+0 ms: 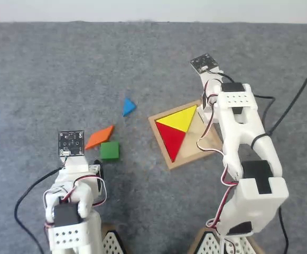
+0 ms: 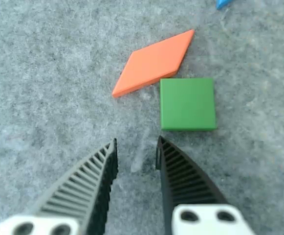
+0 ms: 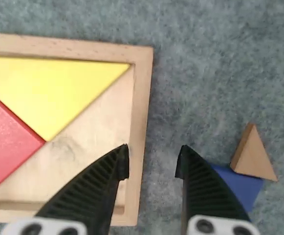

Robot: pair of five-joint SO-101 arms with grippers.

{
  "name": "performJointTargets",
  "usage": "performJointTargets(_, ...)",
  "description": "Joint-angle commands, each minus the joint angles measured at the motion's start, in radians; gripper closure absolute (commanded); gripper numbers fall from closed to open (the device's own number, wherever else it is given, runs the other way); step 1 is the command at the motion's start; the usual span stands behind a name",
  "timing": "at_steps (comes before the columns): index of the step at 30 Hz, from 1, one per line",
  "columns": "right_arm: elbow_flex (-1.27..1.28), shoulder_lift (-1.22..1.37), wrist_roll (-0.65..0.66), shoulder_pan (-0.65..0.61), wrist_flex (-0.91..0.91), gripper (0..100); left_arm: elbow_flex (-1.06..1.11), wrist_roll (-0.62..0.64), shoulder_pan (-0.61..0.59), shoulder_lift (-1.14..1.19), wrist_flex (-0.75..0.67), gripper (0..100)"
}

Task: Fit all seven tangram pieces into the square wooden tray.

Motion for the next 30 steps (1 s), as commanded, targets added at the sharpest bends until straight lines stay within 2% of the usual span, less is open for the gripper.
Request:
performJointTargets(1,-0.026,-0.058,-0.005,0.013,0.061,83.0,-0.013,0.011,-0.005,-0.020,0.005,87)
performJointTargets(5,-0.026,-0.088,-0.097,0.048,0.070,83.0,-0.013,0.011,-0.005,-0.020,0.005,87)
performJointTargets(8,0.011,-0.165,-0.104,0.082,0.085,84.5,-0.013,0.011,-0.005,-0.020,0.005,87)
performJointTargets(12,0.195,-0.335,-0.097,0.137,0.047,90.7,-0.013,0.011,-0.005,-0.020,0.005,87)
performJointTargets(17,0.542,-0.573,0.008,0.295,-0.093,98.4,-0.013,0.012,-0.002,-0.020,0.005,87)
performJointTargets(21,0.796,-0.725,0.107,0.440,-0.170,99.1,-0.015,0.014,0.002,-0.020,0.005,87)
performJointTargets(26,1.005,-0.872,0.126,0.473,-0.211,99.1,-0.013,0.000,0.000,-0.023,-0.008,87)
performJointTargets(27,1.028,-0.891,0.127,0.473,-0.220,99.1,-0.013,-0.044,0.005,-0.023,-0.049,87)
performJointTargets(30,1.080,-0.923,0.133,0.490,-0.236,99.1,-0.022,-0.304,-0.052,-0.023,-0.173,87)
